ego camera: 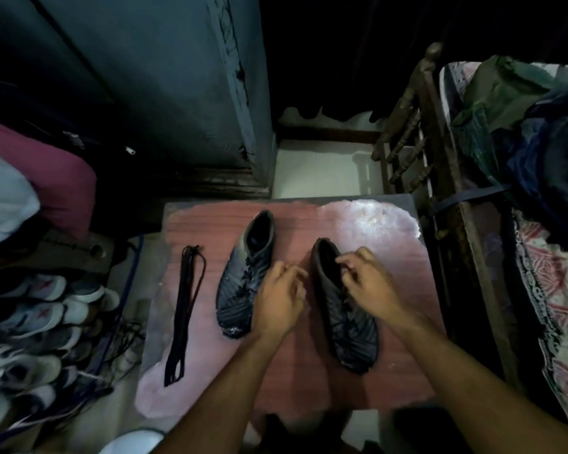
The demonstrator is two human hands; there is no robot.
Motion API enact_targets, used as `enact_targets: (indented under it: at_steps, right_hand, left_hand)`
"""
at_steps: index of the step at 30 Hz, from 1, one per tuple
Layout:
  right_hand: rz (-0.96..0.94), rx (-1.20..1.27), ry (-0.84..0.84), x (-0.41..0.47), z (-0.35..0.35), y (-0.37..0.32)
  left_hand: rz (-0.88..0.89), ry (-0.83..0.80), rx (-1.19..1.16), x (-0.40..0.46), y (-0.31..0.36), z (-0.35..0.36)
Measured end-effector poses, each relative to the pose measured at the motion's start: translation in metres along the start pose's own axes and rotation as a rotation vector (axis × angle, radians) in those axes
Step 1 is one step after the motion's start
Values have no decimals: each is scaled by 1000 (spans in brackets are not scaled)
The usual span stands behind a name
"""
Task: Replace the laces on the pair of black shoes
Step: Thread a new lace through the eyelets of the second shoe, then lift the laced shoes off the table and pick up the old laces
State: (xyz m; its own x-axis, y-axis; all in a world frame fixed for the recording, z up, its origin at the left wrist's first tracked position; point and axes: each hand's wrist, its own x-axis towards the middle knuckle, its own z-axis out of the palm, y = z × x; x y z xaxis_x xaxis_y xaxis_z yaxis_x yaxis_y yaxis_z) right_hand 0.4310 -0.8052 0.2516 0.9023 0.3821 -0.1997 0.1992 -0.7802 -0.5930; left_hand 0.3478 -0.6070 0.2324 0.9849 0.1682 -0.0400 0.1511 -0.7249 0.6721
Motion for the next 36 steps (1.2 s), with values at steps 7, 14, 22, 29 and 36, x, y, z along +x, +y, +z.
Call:
enact_targets:
  at_steps: [7,14,22,29,36]
  right_hand:
    - [392,192,-128,-76,36,19]
    - [432,207,-78,-79,61,-6]
    - [408,227,-288,-78,60,-10]
    - [285,205,-592,-90,30,-3]
    - [140,295,-298,-67,-15,-19]
  left_hand:
    - [-470,-3,145,-9,-49,-50]
    - [-434,-227,304,-42,-35,-26]
    - [-285,-444,349,-58,-23,-14]
    - [-238,-509,325,-18,-3,-21]
    - [-445,-473,149,3,60,2]
